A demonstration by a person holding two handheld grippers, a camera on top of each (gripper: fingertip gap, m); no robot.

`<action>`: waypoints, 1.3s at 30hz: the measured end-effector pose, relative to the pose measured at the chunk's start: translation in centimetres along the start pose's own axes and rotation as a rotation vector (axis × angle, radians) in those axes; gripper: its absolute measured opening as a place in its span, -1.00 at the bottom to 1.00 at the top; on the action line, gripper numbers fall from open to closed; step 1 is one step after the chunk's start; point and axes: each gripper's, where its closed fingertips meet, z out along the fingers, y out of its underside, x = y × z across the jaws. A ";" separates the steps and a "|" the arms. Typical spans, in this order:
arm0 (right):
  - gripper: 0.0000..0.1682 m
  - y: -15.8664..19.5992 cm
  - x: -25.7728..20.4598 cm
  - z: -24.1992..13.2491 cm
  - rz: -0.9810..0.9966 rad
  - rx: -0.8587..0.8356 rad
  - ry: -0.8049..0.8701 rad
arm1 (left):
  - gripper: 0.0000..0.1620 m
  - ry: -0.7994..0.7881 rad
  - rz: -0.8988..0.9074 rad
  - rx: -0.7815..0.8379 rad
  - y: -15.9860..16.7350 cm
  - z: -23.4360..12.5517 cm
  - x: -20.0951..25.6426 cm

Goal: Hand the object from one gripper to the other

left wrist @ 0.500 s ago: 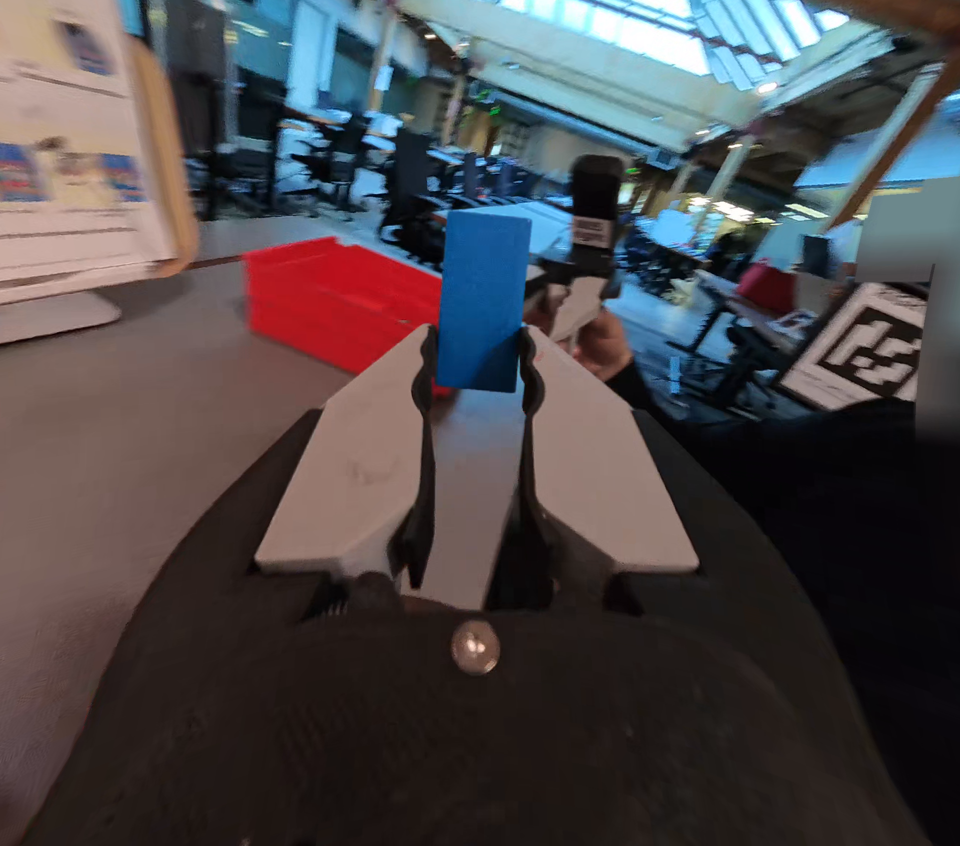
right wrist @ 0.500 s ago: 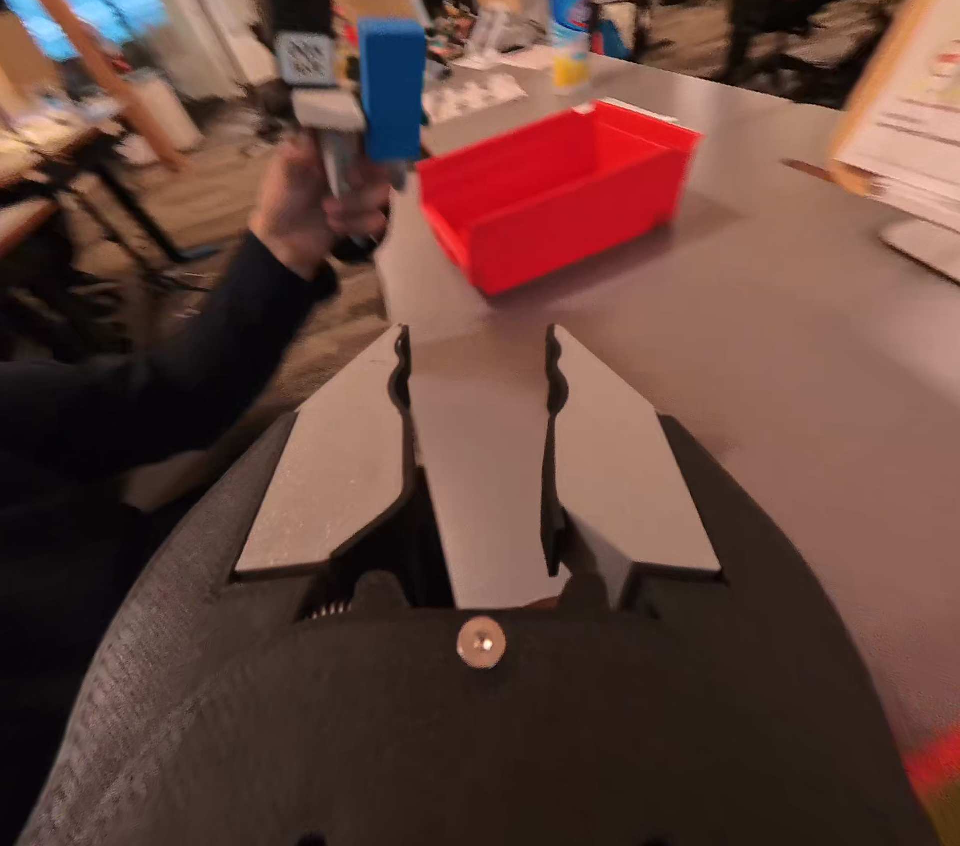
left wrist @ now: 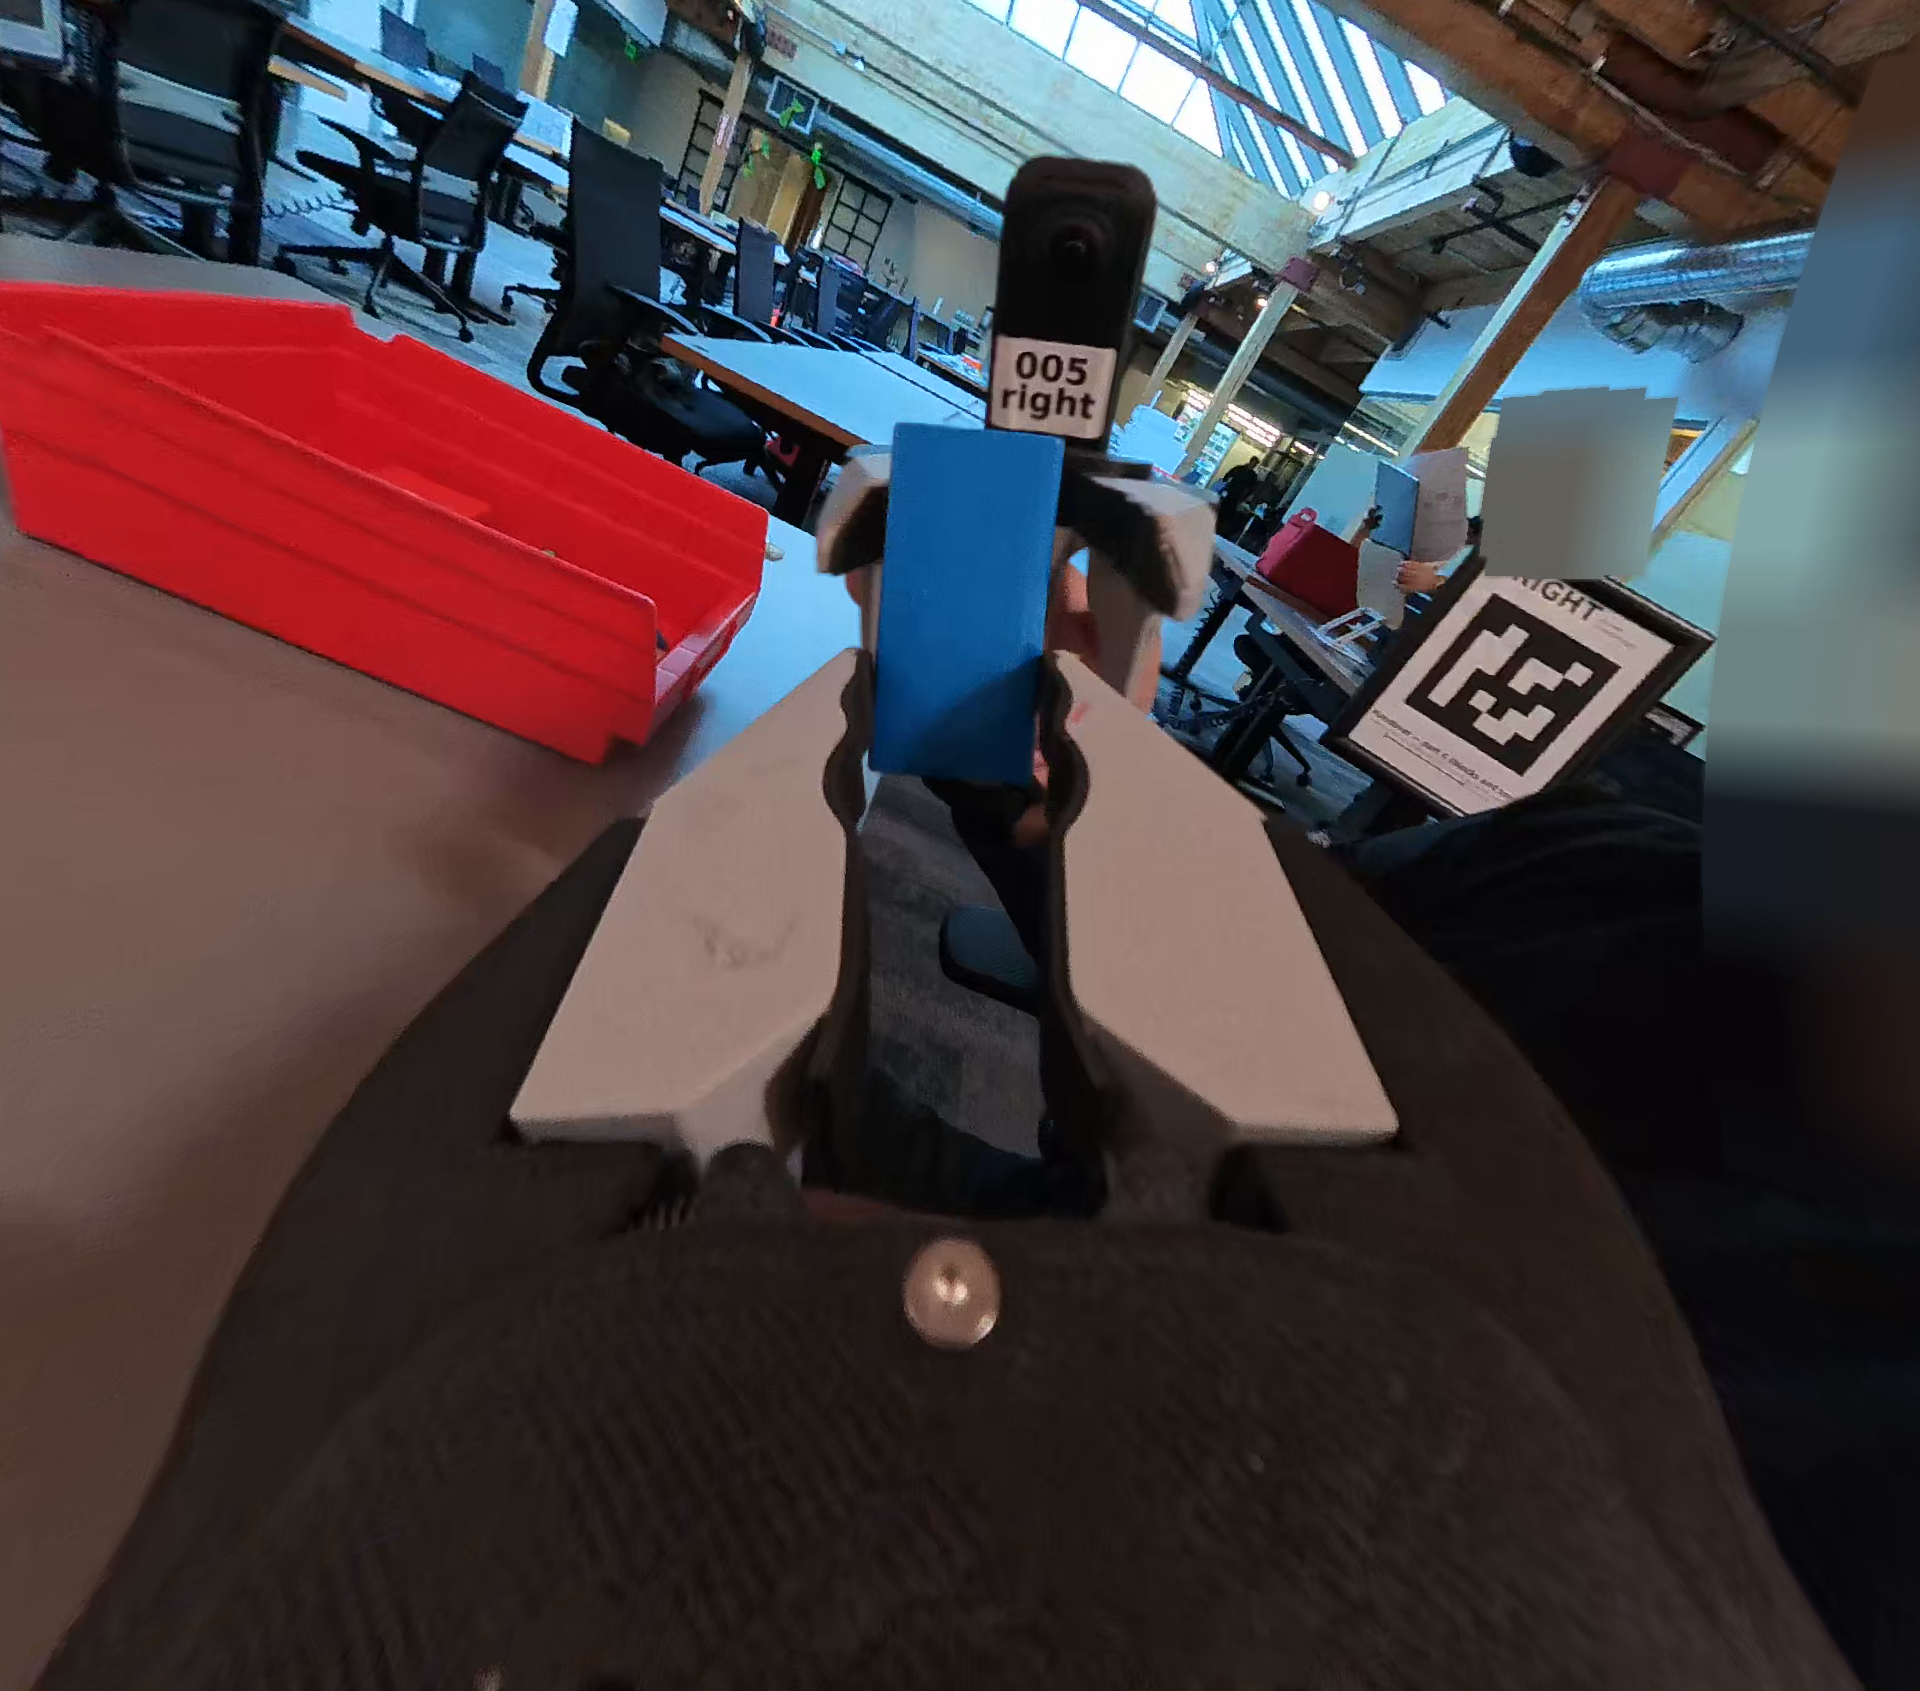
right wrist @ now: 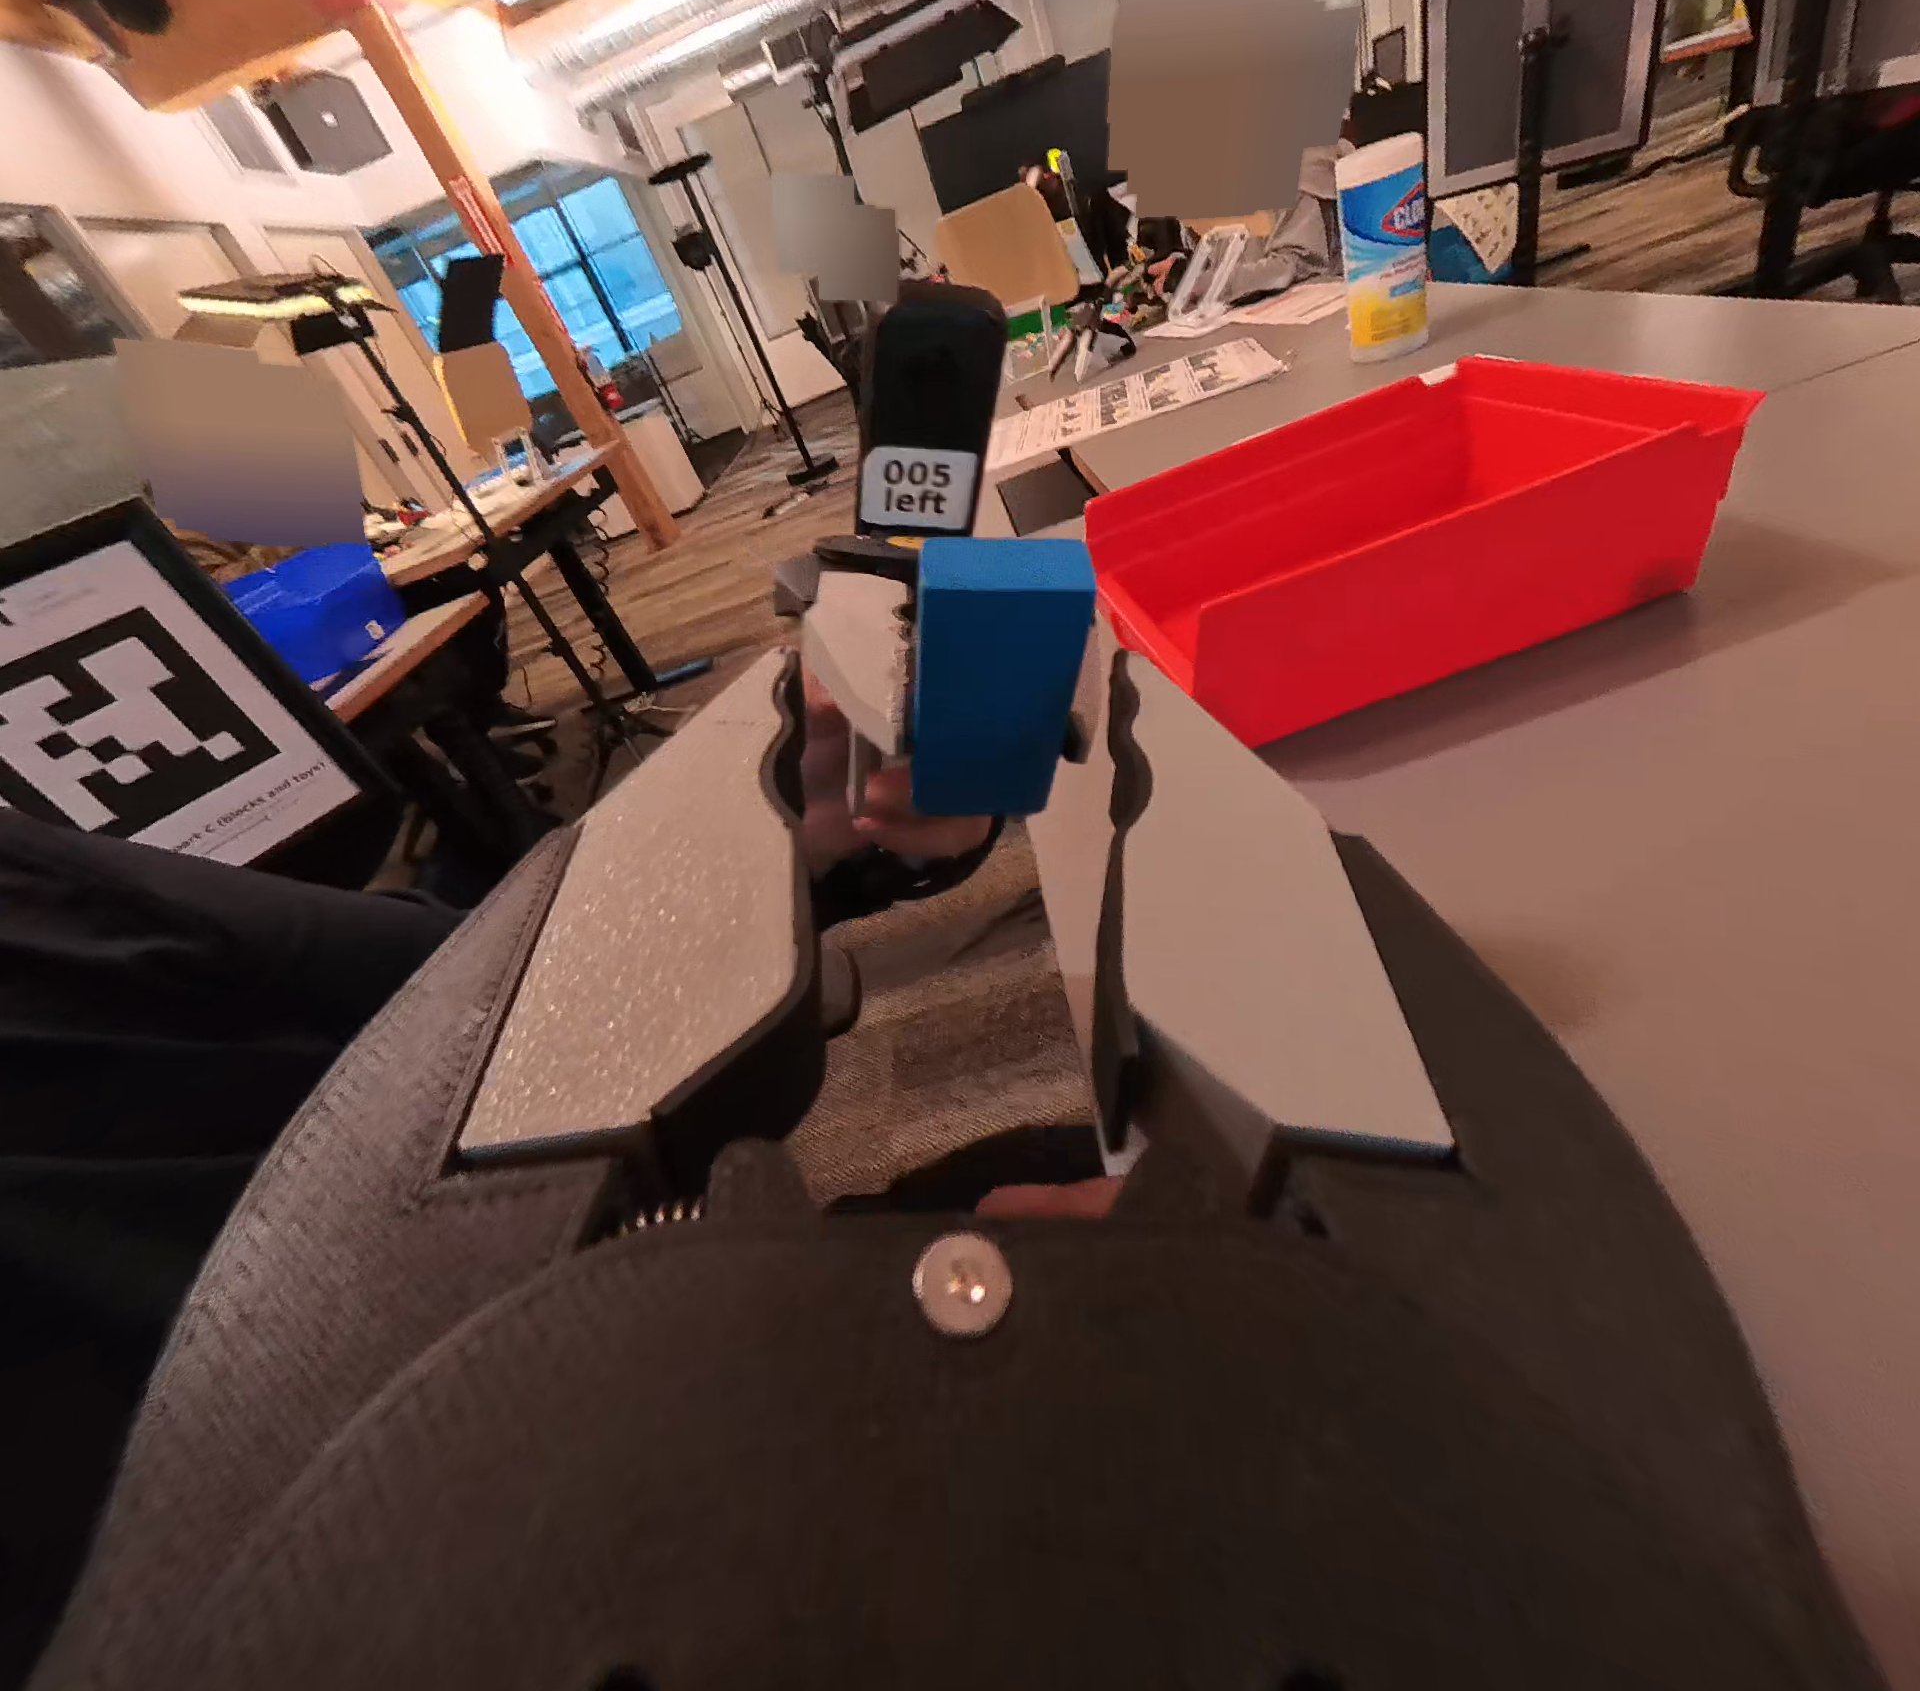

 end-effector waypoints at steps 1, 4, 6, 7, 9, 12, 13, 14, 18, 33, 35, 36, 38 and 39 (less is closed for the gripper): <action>-0.34 0.3 0.4 0.0 -0.007 -0.013 0.028 | -0.63 0.011 0.000 -0.014 0.3 0.3 0.2; -0.63 0.8 0.6 0.0 -0.023 -0.033 0.046 | -0.64 0.000 0.032 -0.055 1.2 0.9 0.1; -0.63 0.7 0.5 0.0 -0.026 -0.033 0.047 | -0.64 0.004 0.036 -0.048 1.2 0.9 0.2; -0.63 0.7 0.5 0.0 -0.028 -0.035 0.048 | -0.64 0.007 0.034 -0.045 1.1 0.8 0.2; -0.63 0.7 0.4 0.0 -0.030 -0.032 0.047 | -0.64 0.012 0.028 -0.034 0.9 0.6 0.3; -0.63 0.6 0.3 0.0 -0.052 -0.036 0.048 | -0.64 0.011 0.034 -0.030 0.9 0.7 0.4; -0.63 0.6 0.2 0.0 -0.060 -0.034 0.045 | -0.64 0.019 0.031 -0.026 0.9 0.8 0.5; -0.63 0.5 0.1 0.0 -0.066 -0.033 0.041 | -0.64 0.034 0.022 -0.024 1.0 1.0 0.7; -0.63 0.6 -0.1 -0.2 -0.072 -0.046 0.035 | -0.63 0.070 -0.008 -0.025 1.2 1.3 1.0; -0.64 -1.7 7.2 -6.3 -0.199 -0.052 0.389 | -0.69 -0.252 0.175 -0.212 2.3 -1.7 -2.7; -0.64 -2.7 11.4 -11.1 -0.225 -0.066 0.606 | -0.69 -0.278 0.186 -0.203 1.7 -2.6 -2.5; -0.64 -3.1 13.4 -13.7 -0.226 -0.073 0.712 | -0.69 -0.277 0.184 -0.190 1.3 -2.9 -2.3; -0.63 -3.6 17.3 -19.1 -0.196 -0.092 0.903 | -0.69 -0.271 0.180 -0.160 0.5 -3.4 -1.8; -0.64 -3.2 19.2 -21.4 -0.151 -0.123 0.978 | -0.70 -0.276 0.185 -0.149 0.2 -3.7 -1.7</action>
